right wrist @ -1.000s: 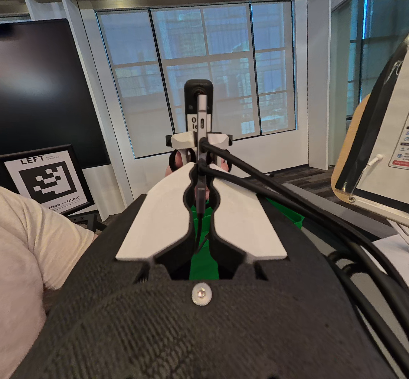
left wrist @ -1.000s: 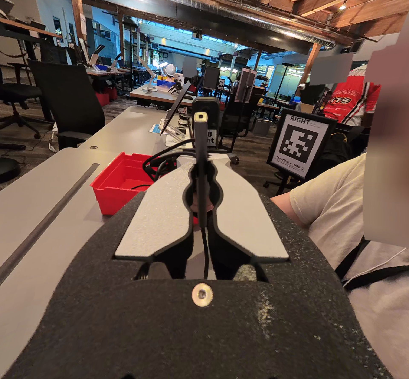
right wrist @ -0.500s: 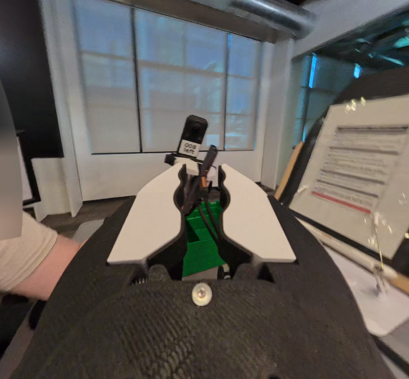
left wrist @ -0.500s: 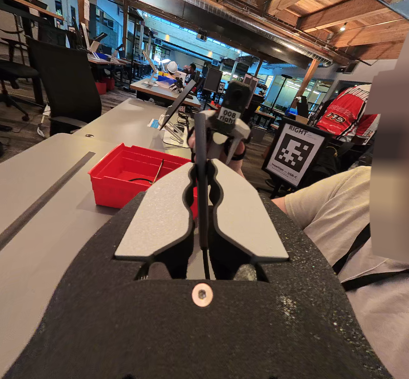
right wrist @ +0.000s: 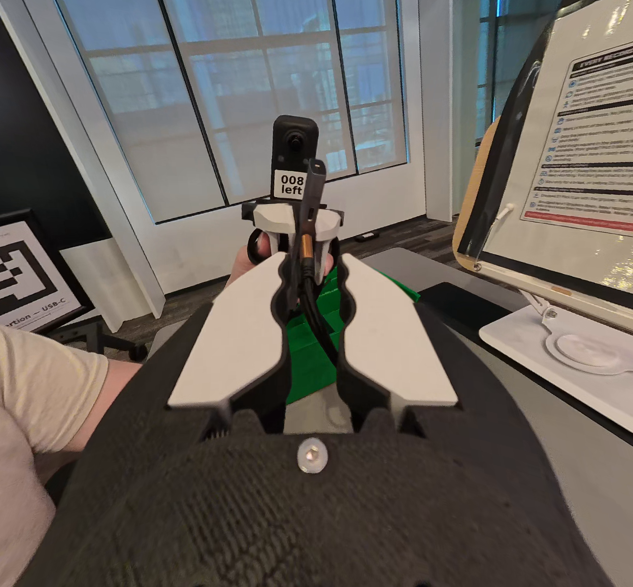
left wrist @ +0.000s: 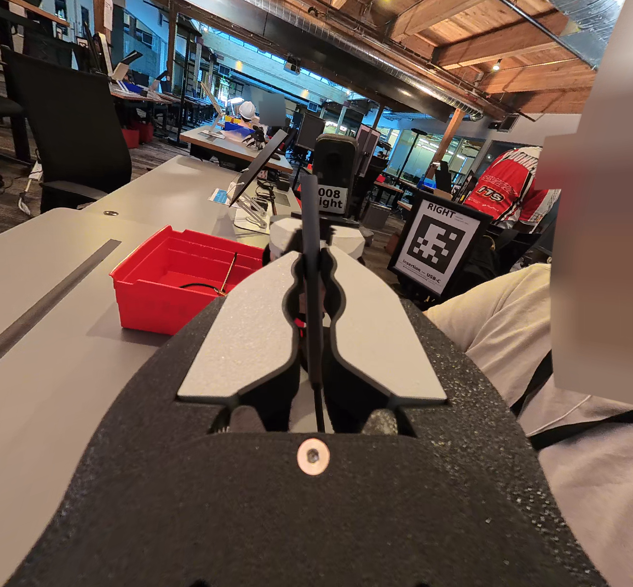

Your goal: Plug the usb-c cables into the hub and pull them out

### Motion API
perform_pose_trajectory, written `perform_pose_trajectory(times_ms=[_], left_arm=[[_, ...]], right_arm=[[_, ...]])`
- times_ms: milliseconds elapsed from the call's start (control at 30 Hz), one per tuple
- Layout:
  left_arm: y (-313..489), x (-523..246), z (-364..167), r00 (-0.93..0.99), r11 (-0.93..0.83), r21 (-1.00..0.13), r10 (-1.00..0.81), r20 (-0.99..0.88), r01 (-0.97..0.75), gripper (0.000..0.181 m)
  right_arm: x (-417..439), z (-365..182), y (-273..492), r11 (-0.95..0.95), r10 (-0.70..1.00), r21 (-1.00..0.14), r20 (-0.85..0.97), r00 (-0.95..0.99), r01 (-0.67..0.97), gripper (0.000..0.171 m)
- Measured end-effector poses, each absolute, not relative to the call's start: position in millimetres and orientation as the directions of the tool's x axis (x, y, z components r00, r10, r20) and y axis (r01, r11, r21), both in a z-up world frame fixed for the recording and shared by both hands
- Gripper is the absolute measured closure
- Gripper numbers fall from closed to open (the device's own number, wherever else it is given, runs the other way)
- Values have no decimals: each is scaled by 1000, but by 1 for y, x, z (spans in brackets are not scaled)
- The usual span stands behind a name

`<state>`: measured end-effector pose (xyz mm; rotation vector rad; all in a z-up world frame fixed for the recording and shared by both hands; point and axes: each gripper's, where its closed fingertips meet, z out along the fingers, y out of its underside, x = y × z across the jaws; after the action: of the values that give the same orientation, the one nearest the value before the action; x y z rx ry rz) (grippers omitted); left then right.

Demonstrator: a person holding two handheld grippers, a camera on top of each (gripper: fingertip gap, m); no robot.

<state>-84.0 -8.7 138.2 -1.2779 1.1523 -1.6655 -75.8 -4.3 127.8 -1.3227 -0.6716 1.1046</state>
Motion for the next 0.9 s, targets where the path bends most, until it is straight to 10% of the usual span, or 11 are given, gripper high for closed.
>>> perform_pose_trajectory(times_ms=[33,333,900], left_arm=[[-9,-83,138,-238,-331,-943,-918,316,24,172],[-12,-78,135,-242,-306,-952,-925,293,16,173],[-30,-66,107,-346,-210,-972,-909,234,-105,172]], right_arm=[[-77,128,-6,-101,910,-964,-189,369,-244,147],[-82,126,-7,-144,923,-953,-226,312,-266,164],[-71,103,-22,-40,920,-985,29,391,168,163]])
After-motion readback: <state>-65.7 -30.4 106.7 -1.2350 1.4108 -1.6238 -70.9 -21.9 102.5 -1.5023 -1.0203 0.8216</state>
